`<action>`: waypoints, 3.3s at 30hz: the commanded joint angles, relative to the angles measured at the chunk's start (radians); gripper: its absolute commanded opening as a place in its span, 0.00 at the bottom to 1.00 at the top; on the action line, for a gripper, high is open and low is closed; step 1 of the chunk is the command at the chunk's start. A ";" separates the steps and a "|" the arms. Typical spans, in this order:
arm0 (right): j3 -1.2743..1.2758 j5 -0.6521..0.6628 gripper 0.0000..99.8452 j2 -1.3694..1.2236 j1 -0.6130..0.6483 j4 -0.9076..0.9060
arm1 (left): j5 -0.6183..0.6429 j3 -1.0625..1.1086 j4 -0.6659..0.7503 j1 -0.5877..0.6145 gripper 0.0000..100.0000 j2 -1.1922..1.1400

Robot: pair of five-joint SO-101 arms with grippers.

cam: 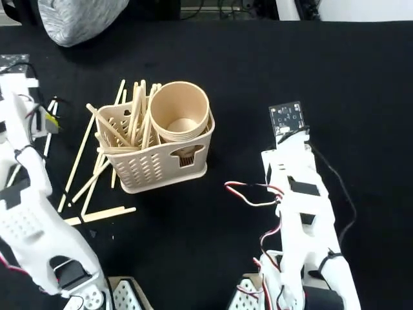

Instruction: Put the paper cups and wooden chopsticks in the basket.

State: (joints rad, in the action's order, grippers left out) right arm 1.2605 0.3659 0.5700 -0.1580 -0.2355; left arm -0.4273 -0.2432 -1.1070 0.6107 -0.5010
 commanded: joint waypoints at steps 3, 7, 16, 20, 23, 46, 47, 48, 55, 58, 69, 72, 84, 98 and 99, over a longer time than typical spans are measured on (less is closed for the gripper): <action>-0.002 0.008 0.02 0.004 0.012 0.018 | 0.005 -0.458 -0.152 0.035 0.27 -0.255; -0.002 0.008 0.02 0.004 0.012 0.018 | -0.035 -0.753 -0.264 0.031 0.27 -0.442; -0.002 0.008 0.02 0.004 0.009 0.018 | -0.106 -1.210 -0.399 0.068 0.27 -0.802; -0.002 0.008 0.01 0.004 0.009 0.018 | -0.167 -1.211 -0.427 0.071 0.26 -0.856; -0.002 0.008 0.01 0.004 0.009 0.018 | -0.187 -1.210 -0.473 0.073 0.24 -0.859; -0.002 0.008 0.01 0.005 0.008 0.018 | -0.192 -1.125 -0.655 0.074 0.03 -0.694; -0.002 0.008 0.01 0.005 0.008 0.018 | -0.192 -1.092 -0.655 0.074 0.03 -0.658; -0.002 0.008 0.01 0.005 0.008 0.018 | -0.192 -1.056 -0.655 0.073 0.03 -0.620; -0.002 0.008 0.01 0.005 0.008 0.018 | -0.135 -0.685 -0.657 0.050 0.03 -0.187; -0.002 0.008 0.01 0.005 0.009 0.018 | -0.124 -0.469 -0.654 0.022 0.03 0.083; -0.002 0.008 0.01 0.005 0.009 0.018 | -0.060 0.197 -0.315 -0.101 0.03 0.976; -0.002 0.008 0.01 0.005 0.009 0.017 | 0.005 0.358 -0.172 -0.131 0.03 1.188; -0.002 0.008 0.01 0.005 0.012 0.017 | 0.344 0.909 0.542 -0.338 0.03 1.818; -0.002 0.008 0.01 0.005 0.009 0.017 | 0.689 1.069 0.825 -0.539 0.03 1.680; -0.002 0.008 0.01 0.005 0.009 0.017 | 0.689 1.081 0.825 -0.539 0.03 1.653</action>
State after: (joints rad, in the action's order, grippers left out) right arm 1.2605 0.3659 0.5700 -0.1580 -0.2355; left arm 0.2386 0.8124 -0.3015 0.0890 1.2467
